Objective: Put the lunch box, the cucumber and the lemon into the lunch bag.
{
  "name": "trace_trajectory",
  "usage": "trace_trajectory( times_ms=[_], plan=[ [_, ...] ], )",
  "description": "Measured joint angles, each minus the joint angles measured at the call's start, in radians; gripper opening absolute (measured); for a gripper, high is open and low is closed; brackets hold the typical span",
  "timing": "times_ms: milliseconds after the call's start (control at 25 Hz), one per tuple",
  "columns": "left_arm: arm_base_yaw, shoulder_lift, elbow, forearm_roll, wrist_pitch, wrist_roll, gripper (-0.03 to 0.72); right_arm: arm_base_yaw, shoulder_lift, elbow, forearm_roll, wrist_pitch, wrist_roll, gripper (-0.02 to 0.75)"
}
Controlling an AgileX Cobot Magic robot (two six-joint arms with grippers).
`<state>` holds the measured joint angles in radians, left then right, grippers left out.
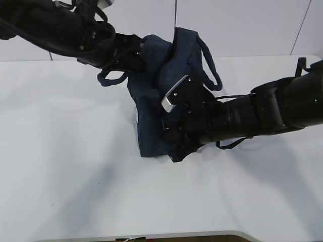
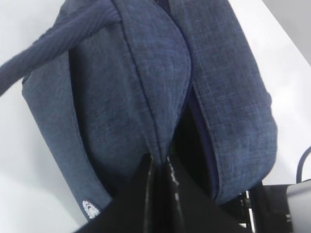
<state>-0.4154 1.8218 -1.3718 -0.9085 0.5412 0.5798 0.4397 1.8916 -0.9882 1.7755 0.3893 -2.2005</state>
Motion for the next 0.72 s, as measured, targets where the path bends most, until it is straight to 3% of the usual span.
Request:
trace_trajectory(
  times_ms=[400,720],
  plan=[
    [0.000,0.000,0.000,0.000,-0.002,0.000,-0.012,0.000,-0.045,0.000,-0.057,-0.022,0.099,0.005],
    [0.000,0.000,0.000,0.000,-0.007,0.000,-0.012,0.000,-0.075,0.000,-0.272,-0.019,0.319,0.005]
  ],
)
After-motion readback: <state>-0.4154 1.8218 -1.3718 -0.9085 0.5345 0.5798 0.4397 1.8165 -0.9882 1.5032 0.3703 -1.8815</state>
